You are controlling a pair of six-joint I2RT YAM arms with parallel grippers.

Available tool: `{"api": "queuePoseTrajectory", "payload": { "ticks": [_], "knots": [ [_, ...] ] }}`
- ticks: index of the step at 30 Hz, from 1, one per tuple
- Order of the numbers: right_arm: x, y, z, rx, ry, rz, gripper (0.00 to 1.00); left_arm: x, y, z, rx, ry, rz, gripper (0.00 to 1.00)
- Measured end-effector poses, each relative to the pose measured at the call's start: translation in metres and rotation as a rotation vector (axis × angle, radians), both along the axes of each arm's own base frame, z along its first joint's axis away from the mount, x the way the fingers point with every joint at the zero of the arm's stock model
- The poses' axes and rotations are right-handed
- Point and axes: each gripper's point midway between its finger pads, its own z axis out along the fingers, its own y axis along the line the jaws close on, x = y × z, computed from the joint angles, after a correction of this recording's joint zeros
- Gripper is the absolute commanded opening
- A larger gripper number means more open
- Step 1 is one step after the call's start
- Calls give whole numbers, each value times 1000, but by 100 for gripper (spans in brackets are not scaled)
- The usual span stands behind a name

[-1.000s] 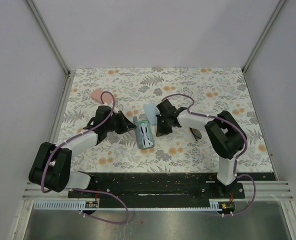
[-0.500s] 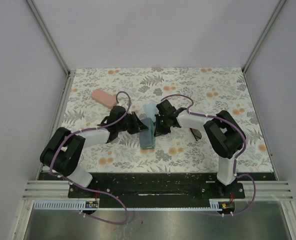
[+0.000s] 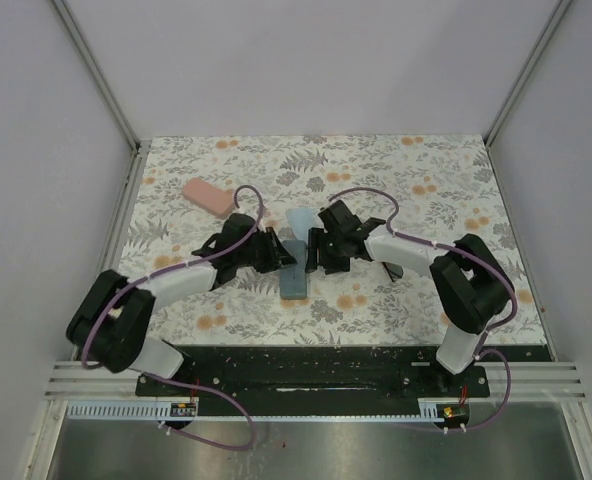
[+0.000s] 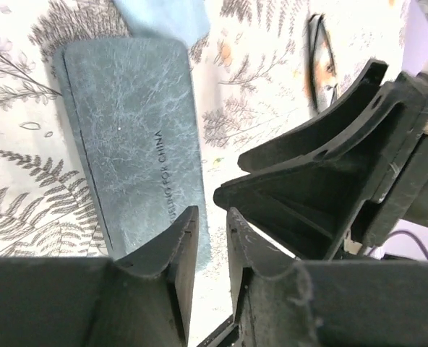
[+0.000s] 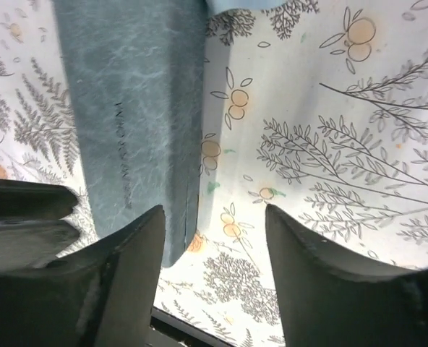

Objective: Organize the sunglasses

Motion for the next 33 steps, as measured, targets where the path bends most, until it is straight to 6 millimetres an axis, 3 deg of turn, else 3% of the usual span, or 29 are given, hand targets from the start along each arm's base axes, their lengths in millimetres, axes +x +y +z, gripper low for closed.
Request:
{"api": "queuePoseTrajectory", "payload": {
  "ticks": [1, 2, 5, 8, 14, 18, 23, 29, 33],
  "knots": [
    [1, 0, 6, 5, -9, -8, 90, 1, 4, 10, 15, -24, 9, 49],
    [2, -1, 13, 11, -23, -17, 99, 2, 9, 22, 30, -52, 21, 60],
    [1, -1, 29, 17, -57, -41, 100, 7, 28, 61, 61, -154, 82, 85],
    [-2, 10, 41, -11, -88, -39, 99, 13, 67, 96, 92, -247, 213, 99],
    [6, 48, 55, -88, -164, -27, 99, 7, 147, 137, 149, -349, 488, 99],
    [12, 65, 46, -150, -186, -18, 99, -7, 177, 144, 182, -375, 592, 99],
    [13, 71, 20, -250, -178, -10, 99, -21, 194, 133, 219, -357, 635, 99],
    [14, 60, 2, -347, -172, -24, 99, -28, 196, 122, 237, -331, 630, 99],
    [13, 55, -8, -382, -162, -28, 84, -30, 196, 114, 248, -313, 625, 99]
  ]
}}
